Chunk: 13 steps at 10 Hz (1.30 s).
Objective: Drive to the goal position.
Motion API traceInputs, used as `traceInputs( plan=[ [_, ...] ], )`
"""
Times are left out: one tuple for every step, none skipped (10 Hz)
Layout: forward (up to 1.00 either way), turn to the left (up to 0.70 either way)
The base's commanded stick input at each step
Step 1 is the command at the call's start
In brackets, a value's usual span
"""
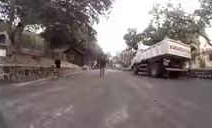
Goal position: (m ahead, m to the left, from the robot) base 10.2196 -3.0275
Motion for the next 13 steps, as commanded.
traceInputs(
  plan=[
    [1.00,0.00],
    [1.00,0.00],
    [1.00,0.00],
    [1.00,0.00],
    [1.00,0.00],
    [1.00,0.00],
    [1.00,0.00],
    [1.00,0.00],
    [1.00,0.00],
    [1.00,0.00],
    [1.00,0.00],
    [1.00,0.00],
    [1.00,0.00]
  ],
)
